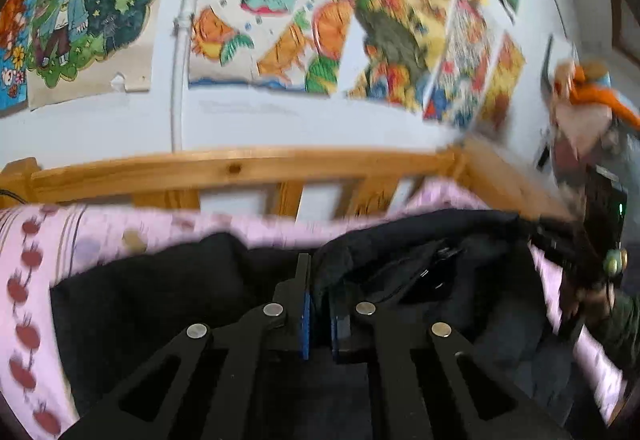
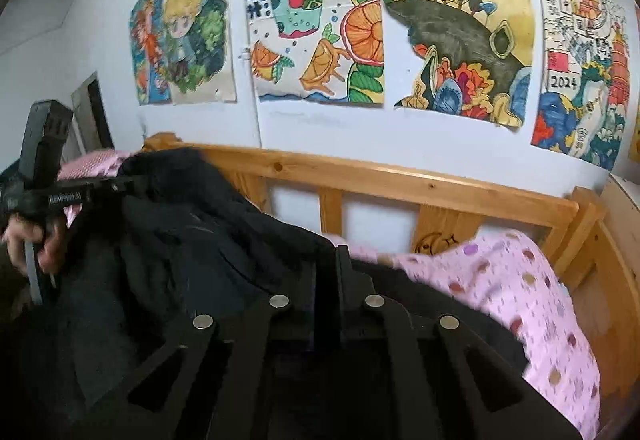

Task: Fold large clothes

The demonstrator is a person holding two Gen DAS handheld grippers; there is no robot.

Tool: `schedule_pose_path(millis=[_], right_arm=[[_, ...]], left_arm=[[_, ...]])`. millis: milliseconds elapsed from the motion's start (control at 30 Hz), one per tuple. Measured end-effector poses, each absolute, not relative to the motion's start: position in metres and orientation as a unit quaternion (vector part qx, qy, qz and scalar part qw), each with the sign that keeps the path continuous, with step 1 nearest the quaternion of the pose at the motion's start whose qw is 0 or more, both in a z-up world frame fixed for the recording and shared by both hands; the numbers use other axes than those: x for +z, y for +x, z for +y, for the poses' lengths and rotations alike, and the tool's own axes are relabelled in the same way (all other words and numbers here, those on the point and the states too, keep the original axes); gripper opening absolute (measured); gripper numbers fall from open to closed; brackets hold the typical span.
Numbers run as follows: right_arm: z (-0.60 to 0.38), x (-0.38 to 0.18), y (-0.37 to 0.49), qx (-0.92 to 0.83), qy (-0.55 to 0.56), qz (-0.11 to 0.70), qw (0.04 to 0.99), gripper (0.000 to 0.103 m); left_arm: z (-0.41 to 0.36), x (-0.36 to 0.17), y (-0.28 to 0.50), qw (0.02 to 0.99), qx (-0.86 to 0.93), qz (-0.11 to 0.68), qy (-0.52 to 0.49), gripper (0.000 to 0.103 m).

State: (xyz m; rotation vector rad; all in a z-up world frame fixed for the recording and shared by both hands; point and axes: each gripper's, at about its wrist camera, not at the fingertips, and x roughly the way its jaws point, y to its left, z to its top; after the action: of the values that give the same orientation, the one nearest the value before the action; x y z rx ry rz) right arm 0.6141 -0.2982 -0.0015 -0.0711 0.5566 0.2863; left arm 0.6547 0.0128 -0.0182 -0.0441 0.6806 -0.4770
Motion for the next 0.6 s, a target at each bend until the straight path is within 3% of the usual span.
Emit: schedule_pose_path(millis=[200, 300, 433, 533, 600], right_arm=[[-0.297, -0.057, 0.611, 0.119, -0.091, 0.34, 0.929, 0.005], [-0.293, -0.08, 0.622, 0.107, -0.095, 0.376, 0.916, 0.005], [-0.296, -0.067, 0.615, 0.108, -0.082, 0.36, 0.923, 0.006], [-0.31, -0.048, 0.603, 0.113, -0.039, 0.337, 0.934, 0.02], [-0.321, -0.036, 0.594, 0.115, -0.007, 0.318, 0.941, 0.031]], left_arm=[[-0.017, -0.071, 0.656, 0.893, -0.194, 0.396, 0.085, 0.006], [-0.022, -0.081, 0.658, 0.891, -0.189, 0.402, 0.094, 0.007], [-0.004, -0.066, 0.646, 0.903, -0.219, 0.366, 0.048, 0.015], [0.008, -0.056, 0.641, 0.913, -0.213, 0.346, 0.014, 0.028], [0.017, -0.047, 0.635, 0.918, -0.222, 0.328, -0.015, 0.029]])
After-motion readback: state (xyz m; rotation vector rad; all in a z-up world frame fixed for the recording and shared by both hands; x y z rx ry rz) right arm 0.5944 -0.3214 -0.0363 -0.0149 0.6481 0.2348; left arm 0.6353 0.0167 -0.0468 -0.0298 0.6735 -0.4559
